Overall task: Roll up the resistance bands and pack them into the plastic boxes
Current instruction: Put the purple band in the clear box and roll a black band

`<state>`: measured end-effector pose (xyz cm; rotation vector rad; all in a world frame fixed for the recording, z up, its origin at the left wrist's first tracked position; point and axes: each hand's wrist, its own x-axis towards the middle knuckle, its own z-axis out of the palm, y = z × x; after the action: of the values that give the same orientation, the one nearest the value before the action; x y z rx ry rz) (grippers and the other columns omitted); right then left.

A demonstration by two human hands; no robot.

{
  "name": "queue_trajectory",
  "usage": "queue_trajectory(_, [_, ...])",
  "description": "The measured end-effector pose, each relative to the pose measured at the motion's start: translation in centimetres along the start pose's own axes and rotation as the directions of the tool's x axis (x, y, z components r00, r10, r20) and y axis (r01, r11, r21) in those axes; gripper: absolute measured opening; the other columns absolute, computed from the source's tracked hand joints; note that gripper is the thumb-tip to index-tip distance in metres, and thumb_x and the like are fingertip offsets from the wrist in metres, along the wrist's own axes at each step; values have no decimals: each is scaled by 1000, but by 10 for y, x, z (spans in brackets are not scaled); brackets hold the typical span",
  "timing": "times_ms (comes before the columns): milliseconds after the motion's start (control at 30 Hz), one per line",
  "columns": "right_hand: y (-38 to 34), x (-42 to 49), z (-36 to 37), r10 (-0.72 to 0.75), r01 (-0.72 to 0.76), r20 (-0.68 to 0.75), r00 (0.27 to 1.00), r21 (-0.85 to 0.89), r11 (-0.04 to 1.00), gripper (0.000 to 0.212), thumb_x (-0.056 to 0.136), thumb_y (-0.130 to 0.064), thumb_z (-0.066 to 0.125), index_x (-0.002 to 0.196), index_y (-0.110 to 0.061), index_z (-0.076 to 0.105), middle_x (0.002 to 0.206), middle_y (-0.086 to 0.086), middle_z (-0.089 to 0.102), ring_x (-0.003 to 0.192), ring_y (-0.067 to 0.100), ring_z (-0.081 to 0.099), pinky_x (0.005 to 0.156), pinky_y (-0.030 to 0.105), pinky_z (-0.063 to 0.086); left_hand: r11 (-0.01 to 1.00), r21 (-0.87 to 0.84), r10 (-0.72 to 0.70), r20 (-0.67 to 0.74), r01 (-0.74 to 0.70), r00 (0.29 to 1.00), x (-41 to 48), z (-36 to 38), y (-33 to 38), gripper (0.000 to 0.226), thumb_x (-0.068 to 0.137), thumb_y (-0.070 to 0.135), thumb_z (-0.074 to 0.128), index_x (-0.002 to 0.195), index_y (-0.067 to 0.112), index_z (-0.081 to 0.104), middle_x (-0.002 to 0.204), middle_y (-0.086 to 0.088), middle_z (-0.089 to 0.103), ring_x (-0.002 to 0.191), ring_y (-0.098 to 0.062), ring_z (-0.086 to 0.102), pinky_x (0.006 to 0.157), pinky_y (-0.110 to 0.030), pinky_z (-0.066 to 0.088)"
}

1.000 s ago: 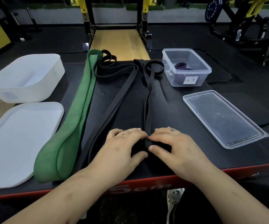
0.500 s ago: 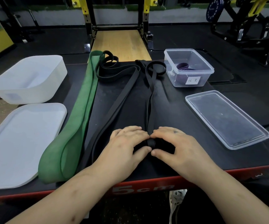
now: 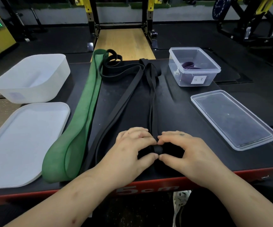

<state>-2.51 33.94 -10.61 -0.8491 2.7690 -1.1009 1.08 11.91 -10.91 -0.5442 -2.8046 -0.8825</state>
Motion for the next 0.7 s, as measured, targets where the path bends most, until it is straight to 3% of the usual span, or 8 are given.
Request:
queue_trajectory(67, [1, 2, 0, -16, 16, 1, 1000, -43, 999, 30, 87, -41, 76, 115, -47, 69, 121, -33, 64, 137, -15, 37, 118, 16, 23, 1000, 17, -13, -4, 13, 1000, 0, 0, 0, 33, 96, 47, 64, 127, 38, 67, 127, 30, 52, 139, 11, 26, 113, -11, 9])
queue_trajectory(167, [4, 5, -1, -33, 34, 13, 999, -73, 997, 29, 91, -46, 70, 120, -46, 69, 118, -47, 56, 139, -18, 31, 119, 13, 11, 999, 34, -28, 9, 28, 1000, 2, -1, 1, 35, 99, 49, 58, 131, 38, 65, 132, 29, 52, 138, 15, 23, 111, -8, 6])
queue_trajectory(233, [6, 8, 0, -40, 41, 18, 999, -74, 996, 28, 94, -45, 68, 122, -45, 69, 115, -51, 53, 139, -19, 30, 120, 14, 10, 998, 55, -36, 12, 35, 999, 3, -1, 2, 38, 100, 50, 53, 135, 37, 62, 135, 29, 53, 137, 18, 21, 111, -7, 5])
queue_trajectory(367, [6, 9, 0, -43, 44, 27, 999, -58, 997, 27, 95, -44, 67, 123, -44, 68, 122, -42, 58, 141, -17, 30, 124, 21, 12, 997, 12, -77, -9, 77, 997, 1, -1, 5, 40, 99, 49, 57, 137, 40, 56, 124, 36, 44, 123, 36, 11, 110, -7, 10])
queue_trajectory(433, [6, 9, -1, -42, 43, 34, 999, -38, 998, 27, 95, -42, 68, 122, -44, 68, 126, -38, 60, 141, -17, 30, 125, 22, 13, 997, -5, -82, -11, 82, 997, 0, -3, 5, 36, 97, 47, 61, 132, 40, 57, 120, 37, 42, 122, 37, 11, 112, -11, 13])
queue_trajectory(567, [7, 10, -1, -31, 31, 32, 999, -14, 999, 26, 96, -38, 69, 120, -44, 70, 123, -41, 59, 140, -19, 30, 123, 20, 13, 997, 1, -79, 6, 79, 997, 0, -3, 6, 40, 91, 47, 69, 128, 41, 58, 114, 45, 35, 120, 40, 5, 106, -1, 0])
queue_trajectory(700, [6, 13, 1, -47, 47, 19, 999, -24, 999, 21, 96, -39, 66, 117, -39, 72, 121, -46, 54, 137, -22, 30, 118, 11, 12, 998, 36, -48, -24, 49, 999, 1, 1, 5, 38, 91, 42, 72, 127, 36, 62, 126, 31, 49, 123, 37, 9, 105, -2, -1])
